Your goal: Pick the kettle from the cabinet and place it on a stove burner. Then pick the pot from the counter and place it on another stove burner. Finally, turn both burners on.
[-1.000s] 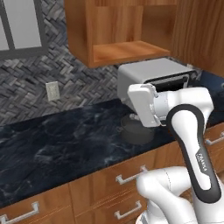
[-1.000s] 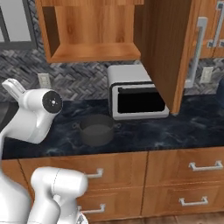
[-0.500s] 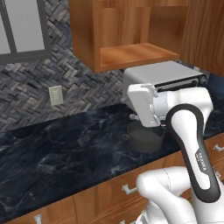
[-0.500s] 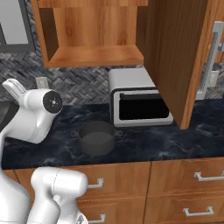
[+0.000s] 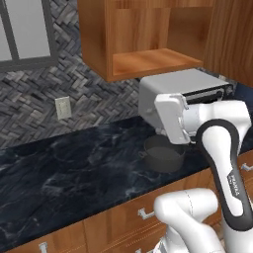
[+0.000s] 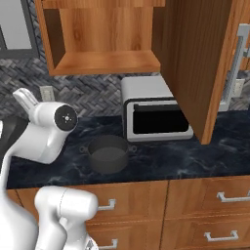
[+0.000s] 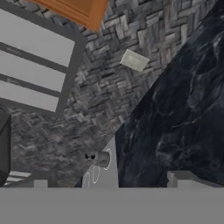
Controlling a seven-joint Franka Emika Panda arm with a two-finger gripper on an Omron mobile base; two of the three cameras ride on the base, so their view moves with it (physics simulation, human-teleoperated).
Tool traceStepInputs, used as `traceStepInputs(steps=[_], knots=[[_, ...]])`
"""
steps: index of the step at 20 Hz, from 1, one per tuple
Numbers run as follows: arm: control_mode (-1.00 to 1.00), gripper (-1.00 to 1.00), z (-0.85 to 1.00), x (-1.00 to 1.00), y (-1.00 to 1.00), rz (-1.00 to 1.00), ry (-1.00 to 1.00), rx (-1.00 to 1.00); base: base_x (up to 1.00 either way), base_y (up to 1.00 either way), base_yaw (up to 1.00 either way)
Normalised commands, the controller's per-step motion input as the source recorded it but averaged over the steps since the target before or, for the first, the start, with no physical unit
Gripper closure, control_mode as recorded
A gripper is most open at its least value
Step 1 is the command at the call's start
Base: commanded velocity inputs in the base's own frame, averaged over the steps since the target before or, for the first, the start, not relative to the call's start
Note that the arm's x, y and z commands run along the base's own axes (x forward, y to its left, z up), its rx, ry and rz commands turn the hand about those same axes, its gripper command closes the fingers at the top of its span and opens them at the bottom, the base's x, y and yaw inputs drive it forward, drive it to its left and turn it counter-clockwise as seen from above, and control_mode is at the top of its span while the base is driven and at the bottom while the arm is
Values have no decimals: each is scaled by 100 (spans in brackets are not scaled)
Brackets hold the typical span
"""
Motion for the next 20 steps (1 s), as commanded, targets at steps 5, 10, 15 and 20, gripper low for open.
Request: traceStepInputs(steps=[5, 10, 15, 20], knots=[[-100, -100, -7, 0, -46, -11, 9, 0, 0, 0, 0], [-100, -100, -19, 0, -36, -10, 9, 0, 0, 0, 0], [-100, -100, -14, 0, -44, -11, 10, 0, 0, 0, 0], [-100, -100, -19, 0, -36, -9, 9, 0, 0, 0, 0]])
